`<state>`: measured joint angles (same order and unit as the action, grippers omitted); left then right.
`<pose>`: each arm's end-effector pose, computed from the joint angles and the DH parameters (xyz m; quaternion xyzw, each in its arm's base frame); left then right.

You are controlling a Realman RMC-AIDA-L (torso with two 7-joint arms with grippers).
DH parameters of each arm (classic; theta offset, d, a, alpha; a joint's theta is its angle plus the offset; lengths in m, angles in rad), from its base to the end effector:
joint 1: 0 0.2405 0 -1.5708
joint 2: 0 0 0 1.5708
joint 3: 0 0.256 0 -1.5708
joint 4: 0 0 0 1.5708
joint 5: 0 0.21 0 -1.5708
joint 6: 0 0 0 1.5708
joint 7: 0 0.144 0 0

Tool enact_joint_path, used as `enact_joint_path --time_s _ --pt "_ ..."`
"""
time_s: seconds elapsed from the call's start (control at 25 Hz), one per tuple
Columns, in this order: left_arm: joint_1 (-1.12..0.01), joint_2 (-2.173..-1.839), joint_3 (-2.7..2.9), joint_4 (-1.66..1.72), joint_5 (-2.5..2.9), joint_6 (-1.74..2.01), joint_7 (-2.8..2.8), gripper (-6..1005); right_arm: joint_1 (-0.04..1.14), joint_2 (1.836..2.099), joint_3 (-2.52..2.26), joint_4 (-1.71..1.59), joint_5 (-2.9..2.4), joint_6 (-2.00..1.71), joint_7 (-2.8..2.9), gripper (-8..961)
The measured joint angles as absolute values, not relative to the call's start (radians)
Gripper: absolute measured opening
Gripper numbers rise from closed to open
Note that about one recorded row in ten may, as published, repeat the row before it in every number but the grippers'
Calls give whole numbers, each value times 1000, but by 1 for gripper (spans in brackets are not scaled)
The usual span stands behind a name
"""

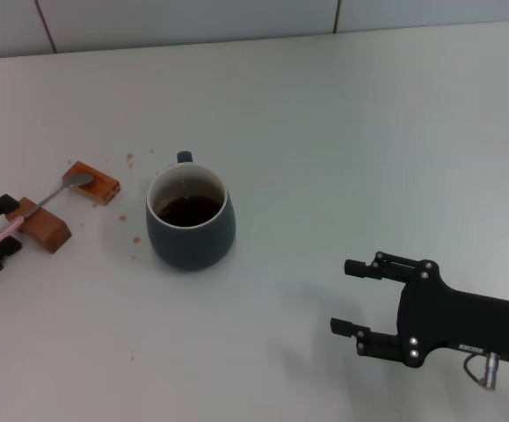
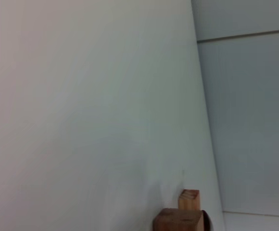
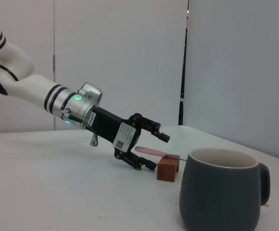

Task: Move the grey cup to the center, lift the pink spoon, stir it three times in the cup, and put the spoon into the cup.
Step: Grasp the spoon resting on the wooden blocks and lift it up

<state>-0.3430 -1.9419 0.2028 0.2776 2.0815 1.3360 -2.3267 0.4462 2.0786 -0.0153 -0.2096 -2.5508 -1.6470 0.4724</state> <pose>-0.3983 0.2695 0.0338 -0.4583 -0.7831 -0.3940 0.1462 0.3073 0.2344 -0.0575 -0.9415 0.0423 0.2855 0.1738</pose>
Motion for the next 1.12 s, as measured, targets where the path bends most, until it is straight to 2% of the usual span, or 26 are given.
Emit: enact_joint_path --time_s 0.44,0.56,1.12 --pt "-345 -1942 222 276 2079 1316 -2325 599 446 2079 -15 -209 -2551 -1643 473 726" --pt "-345 -1942 222 276 2078 1315 -2325 465 446 2079 -15 -209 -2551 -1643 472 726" --pt "-347 -1942 222 276 2079 1315 -2324 403 447 2080 -15 -207 -2551 -1639 472 726"
